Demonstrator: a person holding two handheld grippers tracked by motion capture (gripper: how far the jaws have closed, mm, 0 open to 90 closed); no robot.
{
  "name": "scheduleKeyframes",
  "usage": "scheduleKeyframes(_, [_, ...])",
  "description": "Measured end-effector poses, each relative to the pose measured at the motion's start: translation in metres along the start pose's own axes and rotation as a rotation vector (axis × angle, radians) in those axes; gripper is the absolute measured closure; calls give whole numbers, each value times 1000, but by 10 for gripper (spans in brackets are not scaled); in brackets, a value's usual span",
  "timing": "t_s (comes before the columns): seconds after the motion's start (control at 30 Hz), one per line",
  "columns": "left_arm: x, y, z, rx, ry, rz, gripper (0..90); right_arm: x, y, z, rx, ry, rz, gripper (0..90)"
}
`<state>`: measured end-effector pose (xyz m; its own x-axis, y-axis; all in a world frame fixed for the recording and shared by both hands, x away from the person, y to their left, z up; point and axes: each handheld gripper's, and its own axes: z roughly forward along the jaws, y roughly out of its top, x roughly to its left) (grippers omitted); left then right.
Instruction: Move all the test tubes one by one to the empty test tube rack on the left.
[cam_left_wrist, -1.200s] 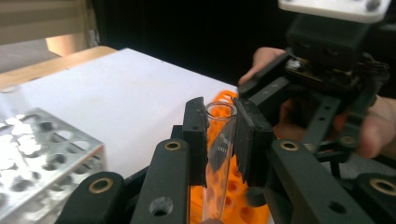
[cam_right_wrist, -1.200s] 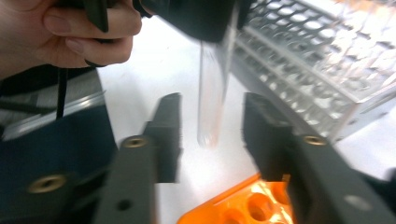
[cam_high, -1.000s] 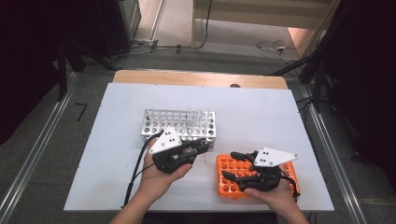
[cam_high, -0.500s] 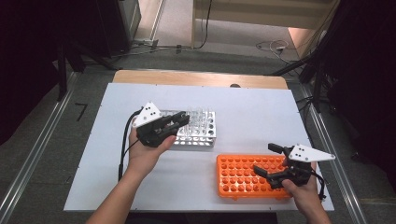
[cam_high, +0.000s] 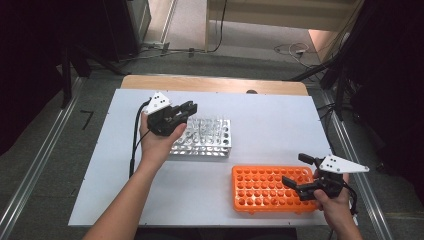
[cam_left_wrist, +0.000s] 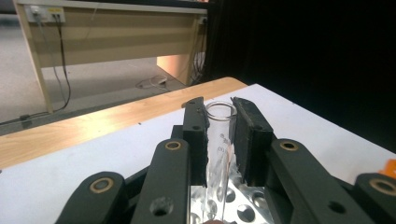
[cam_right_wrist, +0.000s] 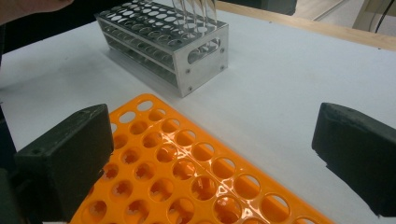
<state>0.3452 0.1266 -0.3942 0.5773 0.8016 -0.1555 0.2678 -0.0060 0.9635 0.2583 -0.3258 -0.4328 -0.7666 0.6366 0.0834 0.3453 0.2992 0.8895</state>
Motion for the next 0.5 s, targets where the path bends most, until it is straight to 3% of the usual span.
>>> scheduleKeyframes(0.37, [13,-10,21,22,66,-22,757,-1,0,-2,-1,0,2,0])
scheduleKeyframes(0.5, [14,-11,24,20,71,-23,757,0,0,-3,-2,-1,2,0])
